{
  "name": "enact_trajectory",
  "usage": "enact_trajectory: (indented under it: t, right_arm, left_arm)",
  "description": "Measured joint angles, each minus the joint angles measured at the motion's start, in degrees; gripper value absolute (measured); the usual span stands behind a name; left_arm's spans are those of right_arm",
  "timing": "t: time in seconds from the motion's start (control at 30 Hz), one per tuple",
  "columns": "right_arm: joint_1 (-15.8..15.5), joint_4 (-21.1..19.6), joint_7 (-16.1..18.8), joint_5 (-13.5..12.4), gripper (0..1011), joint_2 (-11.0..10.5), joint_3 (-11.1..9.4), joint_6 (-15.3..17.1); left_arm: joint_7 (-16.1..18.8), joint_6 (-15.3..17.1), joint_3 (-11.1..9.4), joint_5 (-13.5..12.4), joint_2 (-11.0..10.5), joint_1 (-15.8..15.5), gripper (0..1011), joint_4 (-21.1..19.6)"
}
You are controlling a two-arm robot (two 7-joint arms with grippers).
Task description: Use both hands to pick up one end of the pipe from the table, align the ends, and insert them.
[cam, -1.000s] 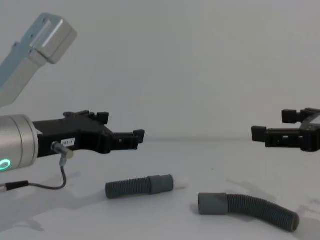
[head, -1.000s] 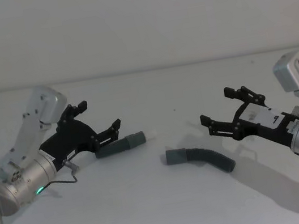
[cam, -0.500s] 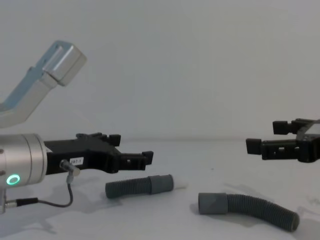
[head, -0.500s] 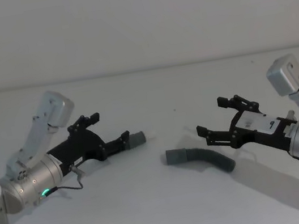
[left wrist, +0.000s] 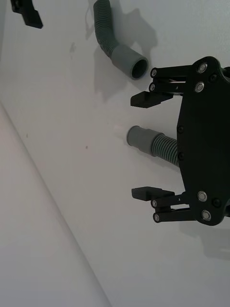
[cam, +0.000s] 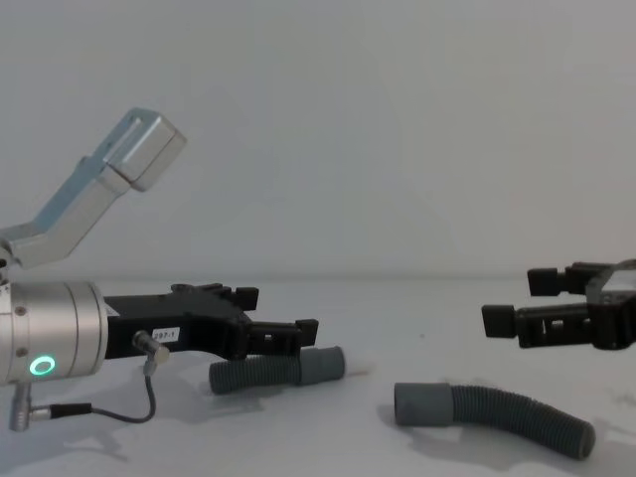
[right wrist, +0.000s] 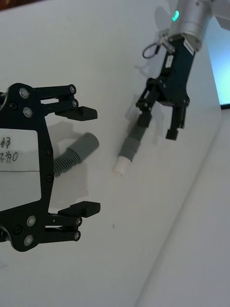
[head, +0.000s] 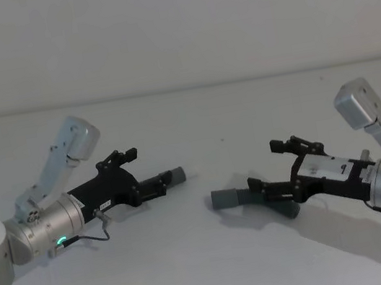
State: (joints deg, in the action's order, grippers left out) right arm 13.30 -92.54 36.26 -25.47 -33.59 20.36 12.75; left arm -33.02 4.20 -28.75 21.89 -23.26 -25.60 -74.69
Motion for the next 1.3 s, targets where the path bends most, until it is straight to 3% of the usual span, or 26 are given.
enact_trajectory:
  t: [0.5,1.3]
  right_arm:
    - [0.30,0.10,3.95,-2.67,1001,-1.88,1.66,2.31]
    - [0.67,-0.12,3.90,-3.86,1001,-2.91,3.10,3.64]
  left_arm:
    - [-4.38,-0.27,-1.47,0.61,-1.68,-2.60,1001,1.95]
    - [-7.87,0.24,-4.10,0.19,-3.58,-5.40,1001,4.63]
